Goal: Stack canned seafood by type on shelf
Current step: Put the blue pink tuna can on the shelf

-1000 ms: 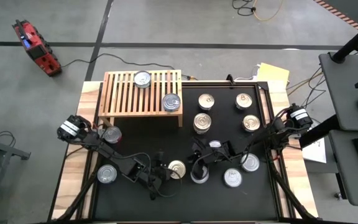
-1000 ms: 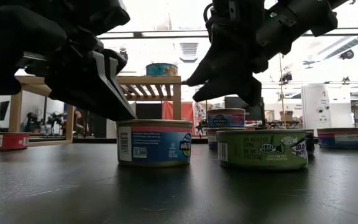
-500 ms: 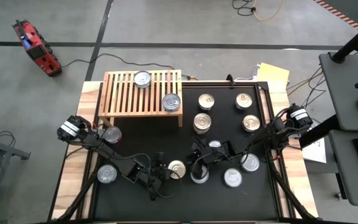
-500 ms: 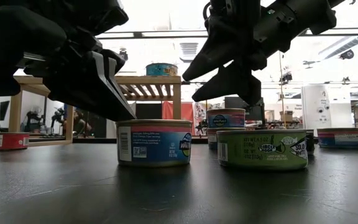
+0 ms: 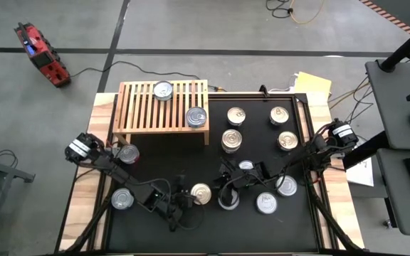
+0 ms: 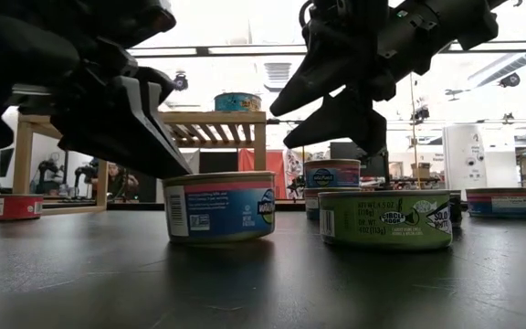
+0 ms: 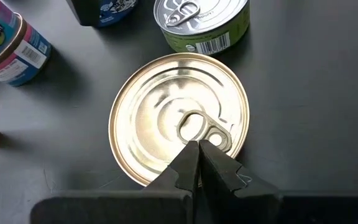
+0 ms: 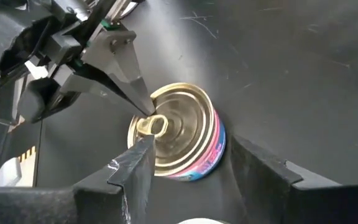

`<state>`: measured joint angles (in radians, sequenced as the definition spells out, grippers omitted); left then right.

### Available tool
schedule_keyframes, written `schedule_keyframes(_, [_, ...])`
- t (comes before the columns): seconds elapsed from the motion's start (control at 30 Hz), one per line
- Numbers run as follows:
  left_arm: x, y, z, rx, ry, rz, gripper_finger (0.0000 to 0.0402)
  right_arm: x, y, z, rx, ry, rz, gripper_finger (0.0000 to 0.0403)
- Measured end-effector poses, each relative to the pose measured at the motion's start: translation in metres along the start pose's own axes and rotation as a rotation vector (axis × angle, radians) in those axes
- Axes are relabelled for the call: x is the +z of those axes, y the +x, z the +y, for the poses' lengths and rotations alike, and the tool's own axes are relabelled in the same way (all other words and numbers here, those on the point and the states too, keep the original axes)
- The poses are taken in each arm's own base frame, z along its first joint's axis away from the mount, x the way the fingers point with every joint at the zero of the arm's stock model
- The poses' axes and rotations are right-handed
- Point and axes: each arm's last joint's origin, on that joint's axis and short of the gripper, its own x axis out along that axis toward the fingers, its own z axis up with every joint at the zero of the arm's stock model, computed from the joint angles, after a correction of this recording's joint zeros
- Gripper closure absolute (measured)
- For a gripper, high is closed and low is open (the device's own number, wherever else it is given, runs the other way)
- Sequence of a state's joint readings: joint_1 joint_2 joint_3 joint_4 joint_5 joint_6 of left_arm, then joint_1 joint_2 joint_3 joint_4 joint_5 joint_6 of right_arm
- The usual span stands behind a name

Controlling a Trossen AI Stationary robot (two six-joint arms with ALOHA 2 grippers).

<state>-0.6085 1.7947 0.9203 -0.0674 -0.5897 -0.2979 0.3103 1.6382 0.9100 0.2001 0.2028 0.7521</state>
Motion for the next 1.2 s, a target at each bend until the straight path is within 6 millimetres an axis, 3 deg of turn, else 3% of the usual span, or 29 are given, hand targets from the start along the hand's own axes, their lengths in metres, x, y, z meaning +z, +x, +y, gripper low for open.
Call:
schedule_keyframes(0.33, [-0.001,-0.003,-0.004,-0.004,0.007,-0.007,0.0401,0.000,0.001,-0.001,-0.007,0.010,-0.005,0.0206])
schedule_keyframes(0.57, [-0.005,-0.007,-0.009,0.036,0.021,-0.024,0.0401,-0.009,0.018,-0.006,-0.002,-0.020,-0.003,0.0206])
schedule_keyframes(1.2, [-0.025,-0.018,-0.023,0.093,-0.019,-0.077,0.0401,-0.006,0.019,-0.003,0.065,0.065,-0.011,0.0206])
